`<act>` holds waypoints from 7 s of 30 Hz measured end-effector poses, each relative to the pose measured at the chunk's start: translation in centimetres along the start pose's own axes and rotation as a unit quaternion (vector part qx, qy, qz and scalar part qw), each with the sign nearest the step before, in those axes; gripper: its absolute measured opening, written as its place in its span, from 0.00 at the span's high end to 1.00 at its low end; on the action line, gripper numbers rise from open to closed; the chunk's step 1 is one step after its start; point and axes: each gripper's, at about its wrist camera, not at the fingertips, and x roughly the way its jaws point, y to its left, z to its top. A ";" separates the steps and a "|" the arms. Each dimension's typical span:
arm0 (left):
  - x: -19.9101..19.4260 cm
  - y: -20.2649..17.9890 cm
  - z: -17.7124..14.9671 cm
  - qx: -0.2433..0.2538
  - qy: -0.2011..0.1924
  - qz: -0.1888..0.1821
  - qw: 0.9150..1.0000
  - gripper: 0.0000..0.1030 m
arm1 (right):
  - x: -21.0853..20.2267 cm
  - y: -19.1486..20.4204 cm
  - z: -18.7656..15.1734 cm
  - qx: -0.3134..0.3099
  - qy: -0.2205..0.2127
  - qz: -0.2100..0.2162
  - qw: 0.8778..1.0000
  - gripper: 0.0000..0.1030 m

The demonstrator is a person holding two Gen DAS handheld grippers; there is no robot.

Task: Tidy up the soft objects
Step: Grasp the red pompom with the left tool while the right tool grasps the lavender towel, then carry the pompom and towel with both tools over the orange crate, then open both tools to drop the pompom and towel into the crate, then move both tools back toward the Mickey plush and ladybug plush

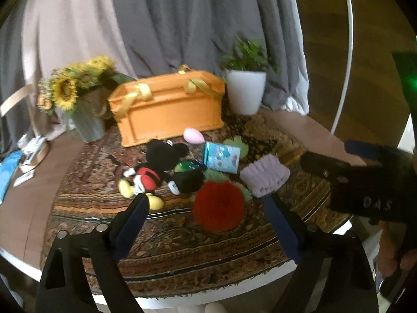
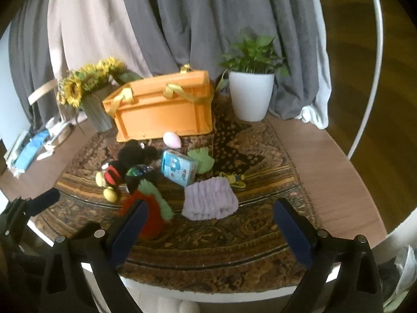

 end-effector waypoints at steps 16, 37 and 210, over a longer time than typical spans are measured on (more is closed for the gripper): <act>8.6 0.0 -2.4 0.014 0.055 -0.025 0.998 0.26 | 9.7 -0.6 -0.2 -0.026 0.063 0.026 0.997 0.21; 13.8 -0.7 -3.3 -0.023 0.066 -0.042 0.997 0.56 | 15.2 -2.1 -1.0 0.003 0.085 0.106 0.991 0.31; 4.6 14.7 16.1 -0.054 -0.054 0.064 0.995 0.12 | 5.6 9.7 17.4 0.007 -0.096 0.051 0.994 0.30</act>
